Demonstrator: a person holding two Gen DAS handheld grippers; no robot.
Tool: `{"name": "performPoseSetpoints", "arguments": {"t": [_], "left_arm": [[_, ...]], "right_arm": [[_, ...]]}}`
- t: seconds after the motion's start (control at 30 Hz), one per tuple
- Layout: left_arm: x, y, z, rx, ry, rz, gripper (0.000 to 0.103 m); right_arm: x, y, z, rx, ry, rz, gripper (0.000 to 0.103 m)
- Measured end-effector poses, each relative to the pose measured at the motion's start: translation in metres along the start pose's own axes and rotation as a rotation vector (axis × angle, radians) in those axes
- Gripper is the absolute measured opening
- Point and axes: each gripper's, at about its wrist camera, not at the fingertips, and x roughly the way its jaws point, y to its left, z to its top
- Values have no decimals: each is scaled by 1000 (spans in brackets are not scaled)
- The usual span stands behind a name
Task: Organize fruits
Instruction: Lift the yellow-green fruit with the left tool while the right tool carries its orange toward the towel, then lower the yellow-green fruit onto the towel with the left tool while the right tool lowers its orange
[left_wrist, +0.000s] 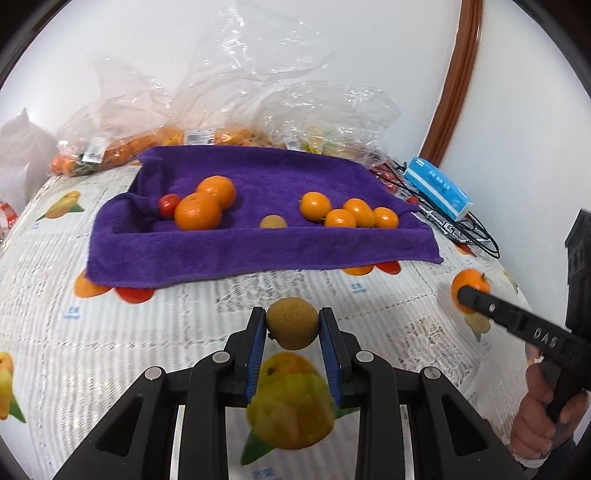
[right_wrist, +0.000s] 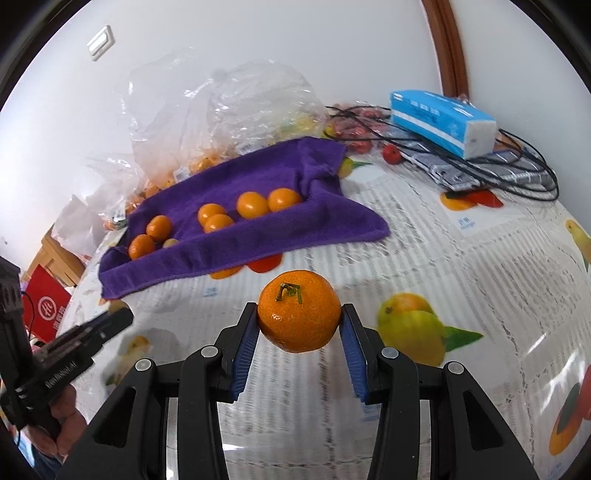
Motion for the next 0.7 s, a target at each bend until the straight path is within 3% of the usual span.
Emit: {"name": "performPoseSetpoints", "arguments": {"t": [0.37, 0.5, 0.7], "left_arm": [[-30, 22, 8, -40, -26, 45, 28], [-40, 28, 23, -31, -63, 108, 28], [-46, 41, 54, -56, -111, 134, 28]], "right_arm": [[-5, 42, 20, -59, -26, 51, 44], [-9, 54, 34, -79, -48, 68, 44], [-10, 66, 61, -122, -87, 55, 44]]}}
